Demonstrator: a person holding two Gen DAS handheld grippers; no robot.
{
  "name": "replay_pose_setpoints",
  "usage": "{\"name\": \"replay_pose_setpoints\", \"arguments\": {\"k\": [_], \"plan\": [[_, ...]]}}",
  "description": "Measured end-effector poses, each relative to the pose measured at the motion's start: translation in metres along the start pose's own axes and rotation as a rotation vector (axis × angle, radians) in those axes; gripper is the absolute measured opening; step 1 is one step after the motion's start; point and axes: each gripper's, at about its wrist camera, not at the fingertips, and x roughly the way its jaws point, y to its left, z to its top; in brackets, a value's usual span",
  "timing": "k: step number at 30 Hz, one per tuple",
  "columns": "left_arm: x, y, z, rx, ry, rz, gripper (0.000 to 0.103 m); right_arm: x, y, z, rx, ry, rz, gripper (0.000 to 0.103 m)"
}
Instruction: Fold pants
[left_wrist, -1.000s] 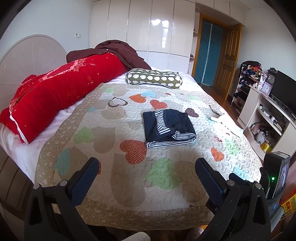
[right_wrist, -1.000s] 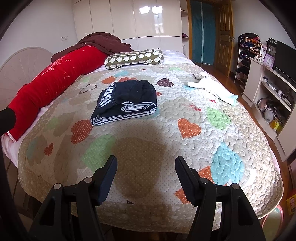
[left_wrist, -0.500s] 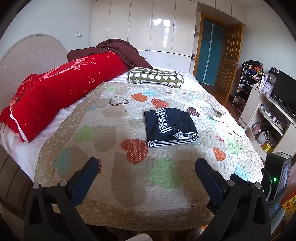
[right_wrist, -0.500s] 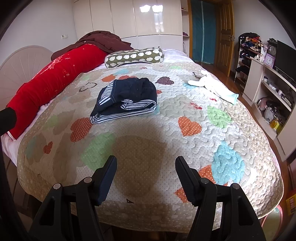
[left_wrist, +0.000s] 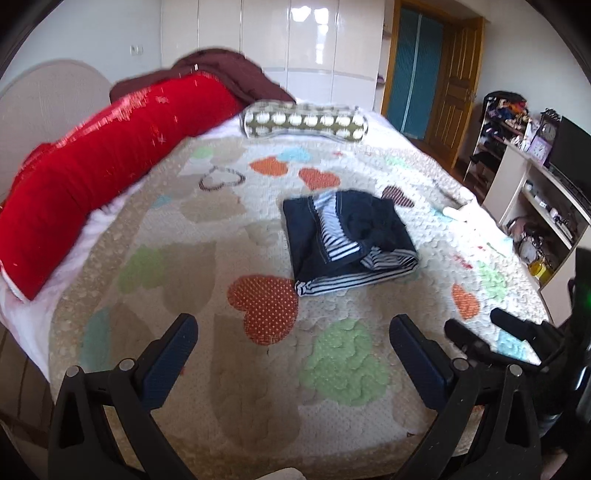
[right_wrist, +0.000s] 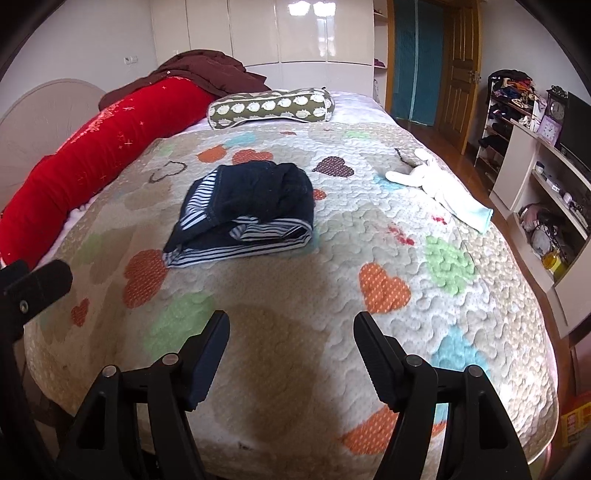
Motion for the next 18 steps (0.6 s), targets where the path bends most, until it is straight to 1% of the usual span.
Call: {"name": "replay_pose_setpoints", "arguments": {"k": [1,3,5,8,10,15,18], "plan": [[0.013,0.003,0.002,-0.019,0.036,-0.022,0.103,0.008,-0.002,0.006,0.003,0.021,-0.007,0.074],[0.030,0.005,0.003,-0.050,0.079,-0.049,0.103,0.018,-0.009,0.012,0.032,0.048,0.010,0.074],[0.047,0.007,0.005,-0.071,0.113,-0.070,0.103,0.020,-0.013,0.015,0.047,0.047,0.026,0.074],[0.073,0.006,0.013,-0.077,0.157,-0.063,0.103,0.022,-0.014,0.018,0.021,0.025,-0.001,0.074],[0.089,0.005,0.019,-0.080,0.186,-0.058,0.103,0.029,-0.016,0.021,0.012,0.039,-0.016,0.074],[0.106,0.001,0.022,-0.079,0.222,-0.064,0.103,0.055,-0.020,0.033,-0.004,0.093,-0.045,0.074],[0.112,0.000,0.019,-0.073,0.237,-0.068,0.103,0.072,-0.021,0.041,-0.001,0.124,-0.040,0.074]]}}
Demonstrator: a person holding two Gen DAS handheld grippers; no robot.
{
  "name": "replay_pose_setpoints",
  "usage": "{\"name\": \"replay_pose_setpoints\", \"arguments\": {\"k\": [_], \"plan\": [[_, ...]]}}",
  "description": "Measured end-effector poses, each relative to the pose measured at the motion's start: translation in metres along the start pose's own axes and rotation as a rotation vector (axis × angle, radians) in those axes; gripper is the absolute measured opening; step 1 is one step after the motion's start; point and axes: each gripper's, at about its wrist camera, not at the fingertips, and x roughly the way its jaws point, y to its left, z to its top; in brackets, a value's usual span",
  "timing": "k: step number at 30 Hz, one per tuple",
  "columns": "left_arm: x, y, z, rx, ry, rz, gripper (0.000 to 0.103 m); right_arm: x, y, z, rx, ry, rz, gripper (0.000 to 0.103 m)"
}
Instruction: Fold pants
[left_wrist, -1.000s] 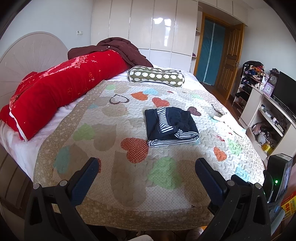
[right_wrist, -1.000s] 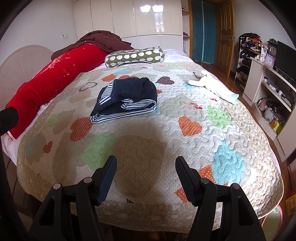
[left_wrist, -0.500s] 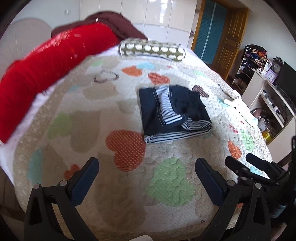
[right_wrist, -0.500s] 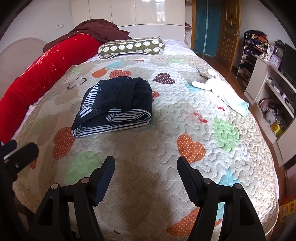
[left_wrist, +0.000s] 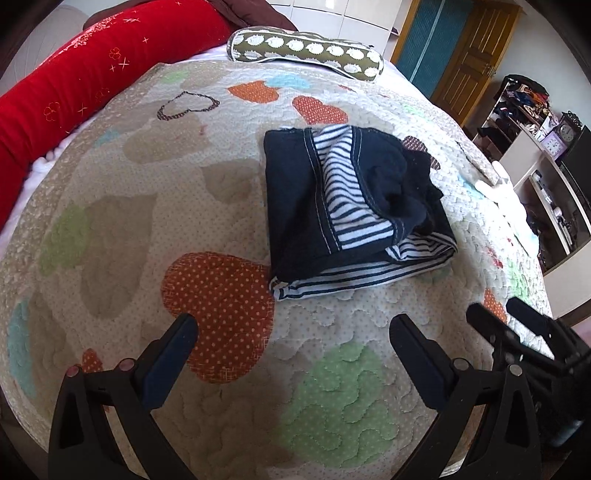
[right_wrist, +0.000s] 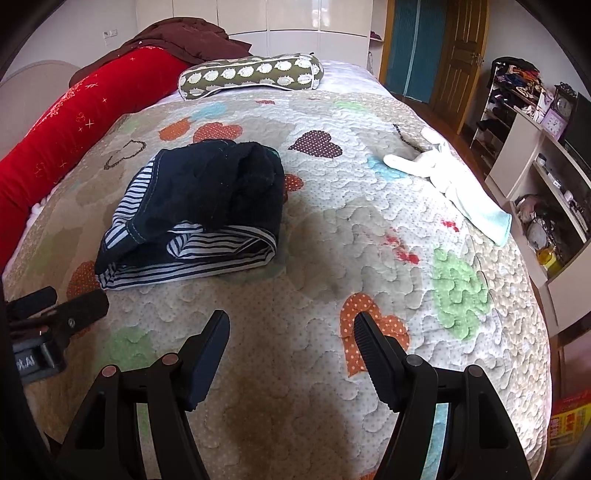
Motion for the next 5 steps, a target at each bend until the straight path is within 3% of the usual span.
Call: {"name": "replay_pose_setpoints", "arguments": {"k": [5], "plan": [[0.009,0.011,0.007,-0.038,0.027,-0.008,0.103,0.011,0.003,0.014,0.008,0.012,0.018,0.074]]}}
